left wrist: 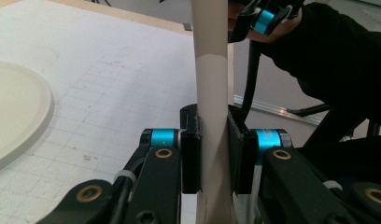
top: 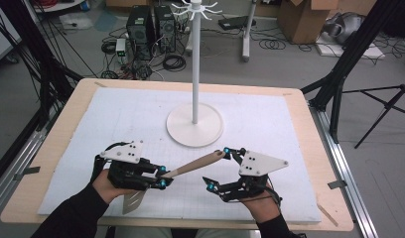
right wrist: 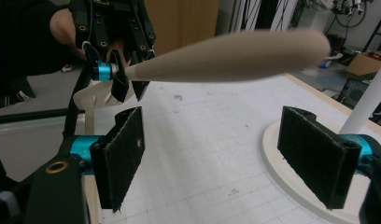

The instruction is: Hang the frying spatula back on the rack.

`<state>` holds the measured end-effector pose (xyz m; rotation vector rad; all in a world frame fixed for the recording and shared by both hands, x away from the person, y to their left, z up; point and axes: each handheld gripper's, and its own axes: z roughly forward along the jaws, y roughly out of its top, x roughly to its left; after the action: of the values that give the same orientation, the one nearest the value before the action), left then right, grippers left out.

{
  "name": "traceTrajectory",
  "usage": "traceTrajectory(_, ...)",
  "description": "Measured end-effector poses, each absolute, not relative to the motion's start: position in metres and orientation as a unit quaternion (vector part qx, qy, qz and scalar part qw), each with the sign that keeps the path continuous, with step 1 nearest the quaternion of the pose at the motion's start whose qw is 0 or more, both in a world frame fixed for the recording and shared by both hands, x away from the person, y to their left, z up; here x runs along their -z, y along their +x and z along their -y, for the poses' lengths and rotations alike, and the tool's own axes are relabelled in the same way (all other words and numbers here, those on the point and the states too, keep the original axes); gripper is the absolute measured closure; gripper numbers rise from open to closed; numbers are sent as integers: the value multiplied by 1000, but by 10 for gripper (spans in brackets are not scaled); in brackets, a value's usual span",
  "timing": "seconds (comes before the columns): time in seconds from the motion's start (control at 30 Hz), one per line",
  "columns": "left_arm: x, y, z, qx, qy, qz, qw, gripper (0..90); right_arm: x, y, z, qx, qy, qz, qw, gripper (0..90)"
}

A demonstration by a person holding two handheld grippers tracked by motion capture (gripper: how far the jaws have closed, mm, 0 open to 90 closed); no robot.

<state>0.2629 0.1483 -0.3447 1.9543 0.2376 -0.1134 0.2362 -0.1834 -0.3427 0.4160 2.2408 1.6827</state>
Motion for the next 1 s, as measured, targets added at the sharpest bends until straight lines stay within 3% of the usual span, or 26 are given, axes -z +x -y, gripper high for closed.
traceTrajectory(0.57, 350, 267, -153, 110, 836, -79, 531, 777, 311, 234, 177, -557, 39, -816, 149, 344)
traceTrajectory(1.0, 350, 268, -152, 132, 850, -68, 505, 776, 313, 228, 169, -507, -36, -843, 177, 570)
